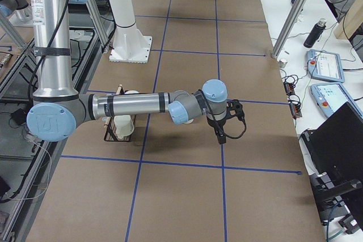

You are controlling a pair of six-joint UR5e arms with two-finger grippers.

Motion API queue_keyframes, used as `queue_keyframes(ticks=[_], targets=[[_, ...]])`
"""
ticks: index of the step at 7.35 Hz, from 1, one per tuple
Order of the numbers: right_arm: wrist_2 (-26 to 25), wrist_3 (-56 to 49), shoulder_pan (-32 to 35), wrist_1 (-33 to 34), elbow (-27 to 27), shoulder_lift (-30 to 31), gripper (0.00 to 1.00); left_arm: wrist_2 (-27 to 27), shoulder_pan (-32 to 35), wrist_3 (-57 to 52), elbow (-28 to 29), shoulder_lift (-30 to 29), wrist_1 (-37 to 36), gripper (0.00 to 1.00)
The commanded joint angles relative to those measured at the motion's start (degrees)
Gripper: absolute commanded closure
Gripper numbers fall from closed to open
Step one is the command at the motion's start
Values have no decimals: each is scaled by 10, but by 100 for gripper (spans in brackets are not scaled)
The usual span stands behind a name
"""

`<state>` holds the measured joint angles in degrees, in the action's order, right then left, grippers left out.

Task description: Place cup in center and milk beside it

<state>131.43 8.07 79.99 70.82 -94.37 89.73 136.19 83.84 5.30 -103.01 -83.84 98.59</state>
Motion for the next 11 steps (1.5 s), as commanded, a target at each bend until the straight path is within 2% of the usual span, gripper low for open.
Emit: queue_keyframes(ticks=[1, 4, 6, 7, 9, 11], targets=[[1, 1, -5, -1, -2, 0, 0, 6, 3, 1, -3, 2, -1, 2], [4, 20, -7, -2, -3, 6, 0, 7, 3, 1, -10, 1, -2, 2], [20, 103, -22, -6, -27, 7, 0, 7, 1, 5, -10, 0, -2, 2], [20, 125, -43, -6, -43, 11, 0, 7, 2, 8, -11, 0, -2, 2], [8, 247, -112, -6, -98, 19, 0, 7, 1, 51, -12, 0, 0, 2], [-13, 254, -172, -6, -132, 66, 0, 7, 1, 66, -16, -1, 0, 2]])
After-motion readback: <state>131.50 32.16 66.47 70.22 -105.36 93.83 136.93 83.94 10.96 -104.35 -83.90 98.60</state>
